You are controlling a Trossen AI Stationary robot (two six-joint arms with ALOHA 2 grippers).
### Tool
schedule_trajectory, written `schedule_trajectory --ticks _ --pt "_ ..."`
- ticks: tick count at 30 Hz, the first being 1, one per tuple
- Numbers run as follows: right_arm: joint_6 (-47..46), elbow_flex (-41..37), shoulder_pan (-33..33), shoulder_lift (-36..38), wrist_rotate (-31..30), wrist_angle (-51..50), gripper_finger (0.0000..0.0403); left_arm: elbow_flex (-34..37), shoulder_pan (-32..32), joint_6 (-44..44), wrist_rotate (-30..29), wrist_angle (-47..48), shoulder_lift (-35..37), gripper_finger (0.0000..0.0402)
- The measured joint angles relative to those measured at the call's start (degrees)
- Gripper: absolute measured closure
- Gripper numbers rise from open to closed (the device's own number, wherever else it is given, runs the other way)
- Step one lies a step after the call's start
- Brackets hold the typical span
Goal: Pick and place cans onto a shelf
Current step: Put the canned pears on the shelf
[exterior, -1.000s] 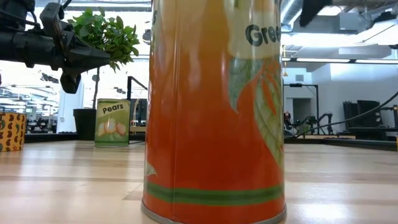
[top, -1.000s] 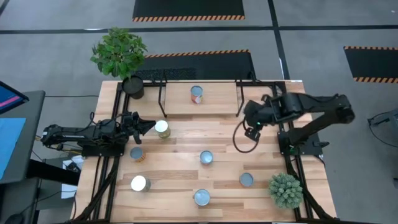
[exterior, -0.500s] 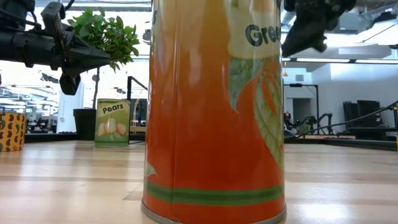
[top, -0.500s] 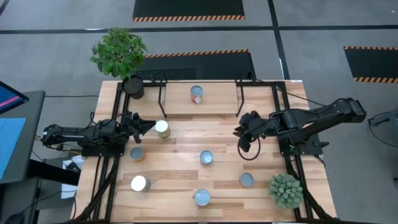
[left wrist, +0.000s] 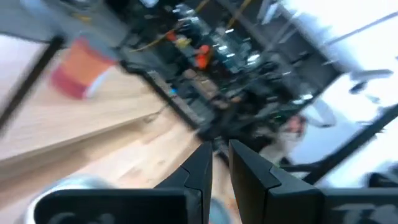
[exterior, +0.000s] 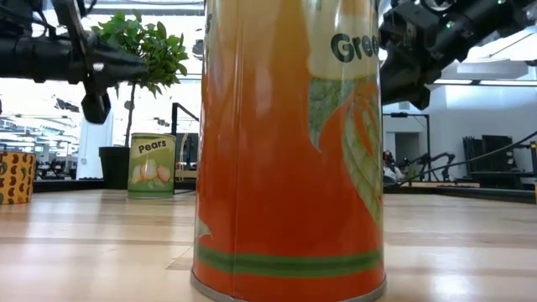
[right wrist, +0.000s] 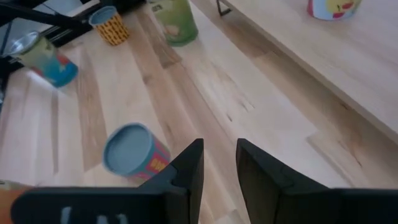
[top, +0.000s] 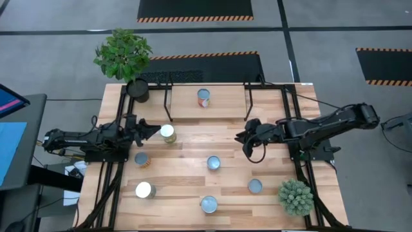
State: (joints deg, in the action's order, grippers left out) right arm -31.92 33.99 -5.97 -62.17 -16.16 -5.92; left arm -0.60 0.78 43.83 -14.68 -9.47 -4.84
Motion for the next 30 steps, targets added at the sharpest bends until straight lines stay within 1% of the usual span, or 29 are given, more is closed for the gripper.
schedule_trajectory --ticks 2,6,8,10,13,19,23,25,27,30 --pt "0.00 -0.53 0.77 0.02 0.97 0.38 0.0285 -1.07 0.02 -1.29 0.95 -0.11 -0.09 0.0358" --pt "-0.02 -0.73 2.04 0.02 2.61 0.61 0.0285 -7.24 0.02 -9.14 -0.16 -2.34 -0.86 0.0358" --pt "-0.03 -0.73 2.58 0.02 3.46 0.58 0.0285 -10.39 0.00 -13.30 -0.10 -1.19 -2.57 0.0358" --pt "-0.06 -0.73 2.96 0.02 4.37 0.62 0.0285 -14.25 0.00 -16.49 0.12 1.46 -5.78 0.0358" --pt "-0.07 -0.73 3.29 0.02 4.54 0.62 0.0285 -20.56 0.00 -19.16 0.18 10.60 -11.84 0.0358" --pt "-0.11 -0.73 3.15 0.02 4.54 0.55 0.0285 -31.81 0.00 -19.63 -1.02 32.32 -28.11 0.0358" --pt "-0.13 -0.73 2.99 0.02 4.56 0.35 0.0285 -37.61 0.00 -20.51 -1.00 40.06 -36.75 0.0358" --pt "-0.13 -0.73 3.00 0.02 4.56 -0.01 0.0285 -40.44 0.00 -21.29 -0.47 41.90 -40.24 0.0358" --pt "-0.11 -0.73 3.01 0.02 4.56 -0.65 0.0285 -43.00 0.00 -22.97 1.42 43.74 -43.05 0.0358" --pt "-0.09 -0.71 3.01 0.02 4.61 -2.75 0.0285 -45.21 0.74 -28.65 4.73 45.96 -47.47 0.0358"
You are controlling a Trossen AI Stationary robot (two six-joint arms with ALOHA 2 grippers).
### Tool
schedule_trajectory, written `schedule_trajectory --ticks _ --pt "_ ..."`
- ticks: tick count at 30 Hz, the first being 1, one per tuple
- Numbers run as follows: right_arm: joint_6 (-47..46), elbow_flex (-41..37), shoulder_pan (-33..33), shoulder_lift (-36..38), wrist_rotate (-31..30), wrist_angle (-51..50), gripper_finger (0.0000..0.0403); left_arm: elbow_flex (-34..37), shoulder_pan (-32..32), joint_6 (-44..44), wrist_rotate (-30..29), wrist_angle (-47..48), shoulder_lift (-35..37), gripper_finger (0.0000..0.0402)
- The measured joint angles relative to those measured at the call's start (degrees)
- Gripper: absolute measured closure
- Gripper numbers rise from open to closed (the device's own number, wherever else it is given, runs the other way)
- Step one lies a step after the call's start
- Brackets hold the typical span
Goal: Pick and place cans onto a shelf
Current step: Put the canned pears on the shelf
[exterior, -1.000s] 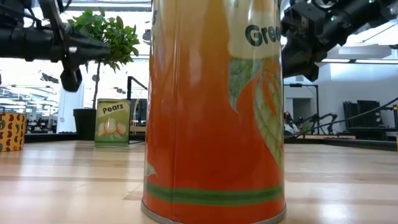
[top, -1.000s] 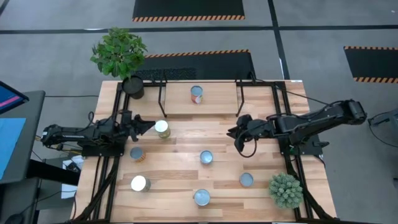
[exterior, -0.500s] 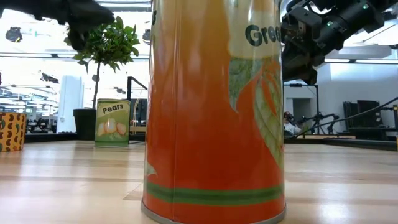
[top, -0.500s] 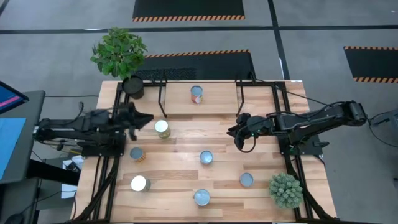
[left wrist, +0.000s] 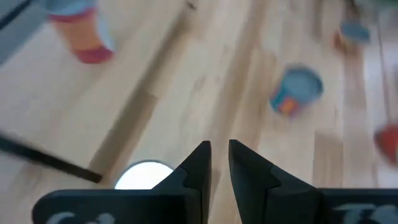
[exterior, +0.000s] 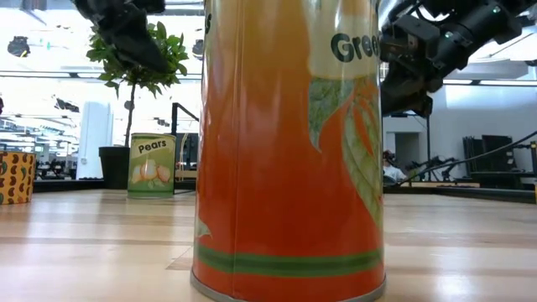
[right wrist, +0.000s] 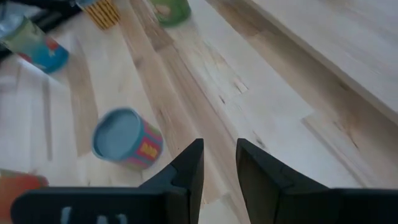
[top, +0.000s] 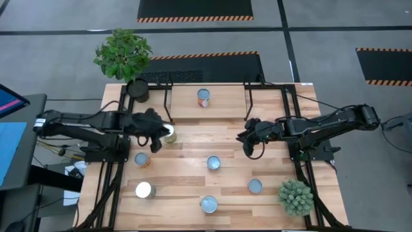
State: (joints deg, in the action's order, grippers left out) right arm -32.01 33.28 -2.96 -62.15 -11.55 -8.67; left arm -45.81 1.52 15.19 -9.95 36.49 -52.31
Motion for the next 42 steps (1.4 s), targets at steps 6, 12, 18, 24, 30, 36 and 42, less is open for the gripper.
schedule_trajectory --ticks 6,12,18,24,30,36,42 --pt "-0.02 0.00 0.00 0.00 0.04 -3.16 0.0285 -0.38 1.29 -7.96 0.75 2.37 -7.20 0.0358" --pt "0.08 0.00 0.00 0.00 0.14 -3.31 0.0285 -0.38 1.10 -8.51 1.11 4.00 -11.71 0.0358" --pt "0.96 0.02 0.00 0.00 1.24 -3.40 0.0285 -0.41 1.04 -8.55 -1.43 4.95 -12.53 0.0357" --pt "1.01 0.02 0.00 0.00 1.25 -3.54 0.0285 -0.43 -1.20 -6.75 -2.80 6.77 -12.63 0.0318" --pt "1.00 0.04 0.00 0.00 1.22 -4.12 0.0285 -0.47 -2.49 -7.46 0.65 7.50 -14.94 0.0258" --pt "0.98 0.04 0.00 0.00 1.24 -4.70 0.0285 -0.70 -2.47 -8.03 -1.93 7.22 -19.26 0.0232" --pt "0.98 0.04 0.00 0.00 1.22 -4.90 0.0285 -0.92 -1.76 -7.96 -3.64 6.92 -22.26 0.0258"
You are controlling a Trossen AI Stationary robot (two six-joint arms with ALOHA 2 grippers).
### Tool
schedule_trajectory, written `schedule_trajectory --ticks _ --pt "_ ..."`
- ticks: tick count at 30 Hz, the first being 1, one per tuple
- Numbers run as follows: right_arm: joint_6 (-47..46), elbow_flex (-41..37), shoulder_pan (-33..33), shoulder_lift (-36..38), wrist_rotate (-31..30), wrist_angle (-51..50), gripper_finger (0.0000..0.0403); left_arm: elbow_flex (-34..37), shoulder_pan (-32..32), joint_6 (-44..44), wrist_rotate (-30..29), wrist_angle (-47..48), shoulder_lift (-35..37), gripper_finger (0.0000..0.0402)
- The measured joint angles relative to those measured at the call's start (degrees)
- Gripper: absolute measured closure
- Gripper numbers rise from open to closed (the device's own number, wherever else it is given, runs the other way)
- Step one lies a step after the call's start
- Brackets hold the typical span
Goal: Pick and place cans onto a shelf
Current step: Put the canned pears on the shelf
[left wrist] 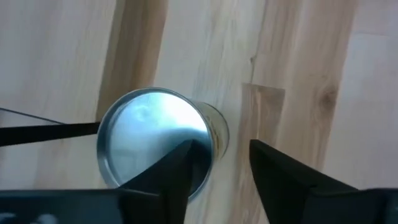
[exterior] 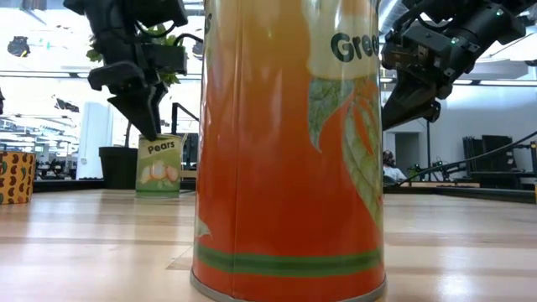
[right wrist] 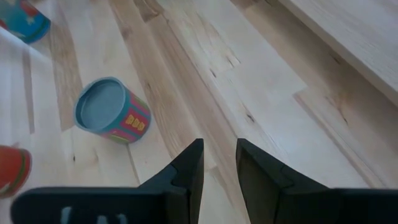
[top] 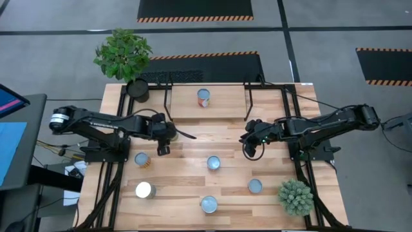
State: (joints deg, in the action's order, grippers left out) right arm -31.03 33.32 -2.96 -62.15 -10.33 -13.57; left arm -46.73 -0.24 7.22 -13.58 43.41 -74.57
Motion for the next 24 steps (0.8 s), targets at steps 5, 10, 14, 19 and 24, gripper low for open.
schedule_trajectory --ticks 5,10,14,19,24 --pt "0.00 0.00 0.00 0.00 0.00 -2.10 0.0285 -0.28 0.83 1.61 -1.53 0.23 -0.12 0.0361" --pt "0.02 0.00 0.00 -0.02 0.00 -3.92 0.0285 -2.46 0.98 2.94 -1.39 1.70 -0.34 0.0398" --pt "0.23 0.00 0.00 0.00 -0.02 -4.75 0.0285 -5.66 0.99 3.18 0.62 2.41 -0.64 0.0401" --pt "1.26 0.00 0.00 -0.02 -0.04 -4.98 0.0285 -10.60 0.97 3.18 1.56 1.91 -0.54 0.0401" --pt "1.27 0.00 0.00 -0.02 -0.07 -5.00 0.0285 -15.62 0.42 2.31 -1.35 0.86 -0.63 0.0401"
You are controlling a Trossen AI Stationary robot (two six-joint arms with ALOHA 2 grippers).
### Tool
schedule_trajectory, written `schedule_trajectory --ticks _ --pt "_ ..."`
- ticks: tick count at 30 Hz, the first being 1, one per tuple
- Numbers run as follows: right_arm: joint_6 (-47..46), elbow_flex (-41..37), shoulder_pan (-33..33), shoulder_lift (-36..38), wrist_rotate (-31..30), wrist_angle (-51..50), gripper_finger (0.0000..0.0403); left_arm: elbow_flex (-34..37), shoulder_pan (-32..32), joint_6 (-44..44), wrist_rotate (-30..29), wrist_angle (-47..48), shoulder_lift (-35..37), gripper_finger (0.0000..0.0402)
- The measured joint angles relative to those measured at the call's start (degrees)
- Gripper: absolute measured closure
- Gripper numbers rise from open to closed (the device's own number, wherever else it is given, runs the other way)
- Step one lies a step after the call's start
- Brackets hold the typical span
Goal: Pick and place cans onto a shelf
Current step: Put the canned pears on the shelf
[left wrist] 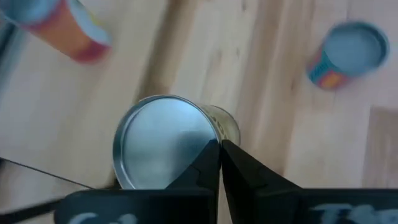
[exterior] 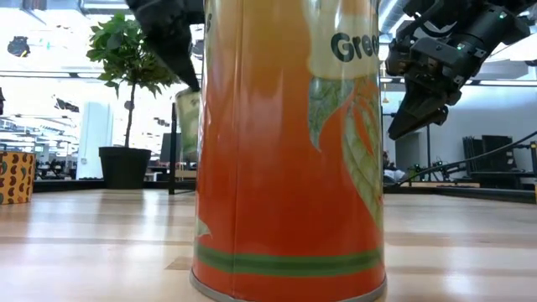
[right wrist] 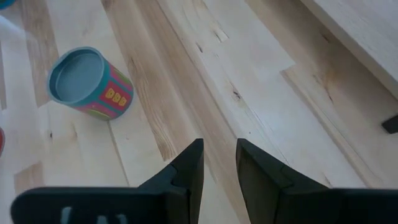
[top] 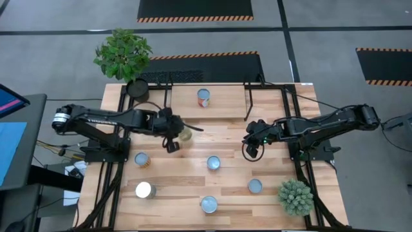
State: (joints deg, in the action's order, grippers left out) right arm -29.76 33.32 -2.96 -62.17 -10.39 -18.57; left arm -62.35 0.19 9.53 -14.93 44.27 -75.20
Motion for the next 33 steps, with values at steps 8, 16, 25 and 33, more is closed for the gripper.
schedule_trajectory --ticks 8,16,25,33 --pt "0.24 0.00 0.00 0.01 -0.12 0.00 0.0285 -1.73 -7.54 -1.77 -1.84 -1.50 -1.59 0.0401" --pt "0.24 0.00 0.00 0.01 -0.09 -0.07 0.0285 -6.28 -14.23 -10.05 -0.97 -0.68 -12.04 0.0401" --pt "-0.63 0.00 -0.91 0.00 0.10 -0.24 0.0285 -18.59 -18.80 -17.70 -3.51 7.85 -18.85 0.0401" --pt "-0.63 0.00 -1.44 0.00 0.09 -0.17 0.0285 -19.19 -24.31 -20.23 -0.24 8.72 -19.08 0.0401"
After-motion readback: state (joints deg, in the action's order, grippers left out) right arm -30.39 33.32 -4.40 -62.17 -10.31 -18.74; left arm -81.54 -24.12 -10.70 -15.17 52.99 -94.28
